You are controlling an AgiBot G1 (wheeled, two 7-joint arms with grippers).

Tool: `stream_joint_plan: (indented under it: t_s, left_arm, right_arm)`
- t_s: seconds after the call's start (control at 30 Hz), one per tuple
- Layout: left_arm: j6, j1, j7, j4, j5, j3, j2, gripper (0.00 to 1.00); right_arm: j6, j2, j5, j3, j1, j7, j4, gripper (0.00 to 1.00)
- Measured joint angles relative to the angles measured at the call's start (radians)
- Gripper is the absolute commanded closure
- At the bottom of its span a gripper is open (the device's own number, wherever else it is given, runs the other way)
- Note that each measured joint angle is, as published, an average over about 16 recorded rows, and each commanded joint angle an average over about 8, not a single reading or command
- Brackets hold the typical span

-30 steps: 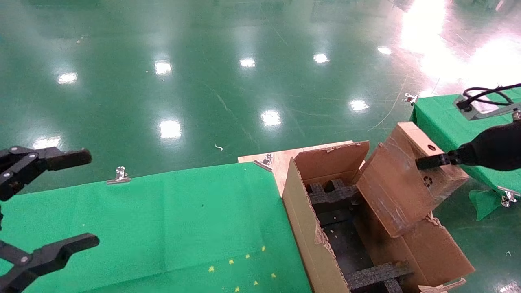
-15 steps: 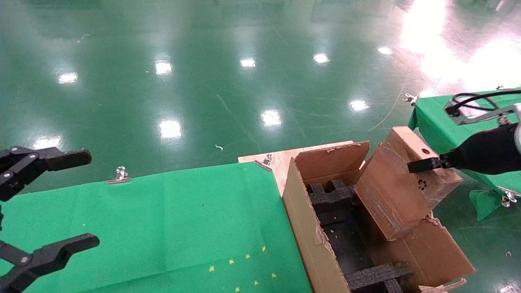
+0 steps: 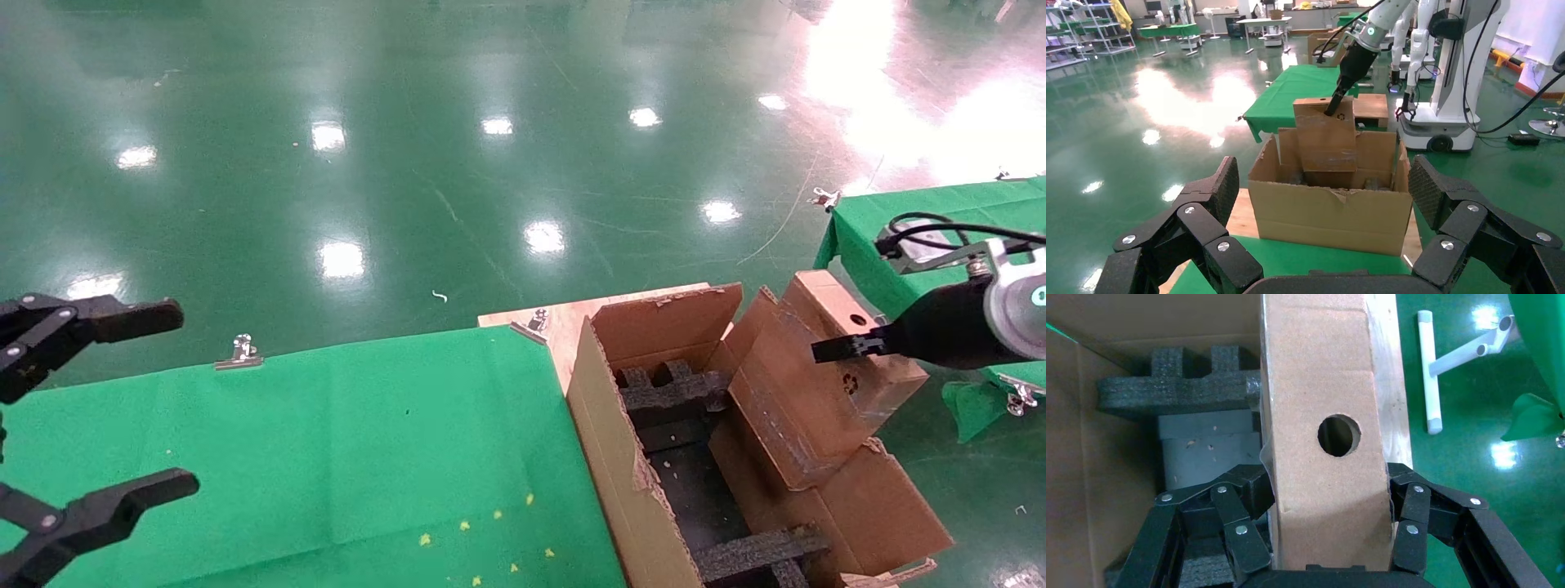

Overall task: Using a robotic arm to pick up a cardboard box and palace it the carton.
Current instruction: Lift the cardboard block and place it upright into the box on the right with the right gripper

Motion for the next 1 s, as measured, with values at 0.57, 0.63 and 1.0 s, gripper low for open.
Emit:
stream_joint_plan:
  t_s: [0.57, 0.63, 1.0]
  left_arm:
    - [0.0, 0.0, 0.0, 0.0, 0.0, 0.0, 0.0, 0.0]
    - [0.0, 0.0, 0.0, 0.0, 0.0, 0.0, 0.0, 0.0]
    - [0.0, 0.0, 0.0, 0.0, 0.0, 0.0, 0.0, 0.0]
  right_arm:
    - [0.08, -0.06, -0.11, -0.045, -0.087, 0.169, 0.037, 1.0]
    - [0.096, -0.069, -0.117, -0.049, -0.1, 0.178, 0.03, 1.0]
    - [0.189, -0.124, -0.138, -0.069, -0.172, 0.193, -0.033, 1.0]
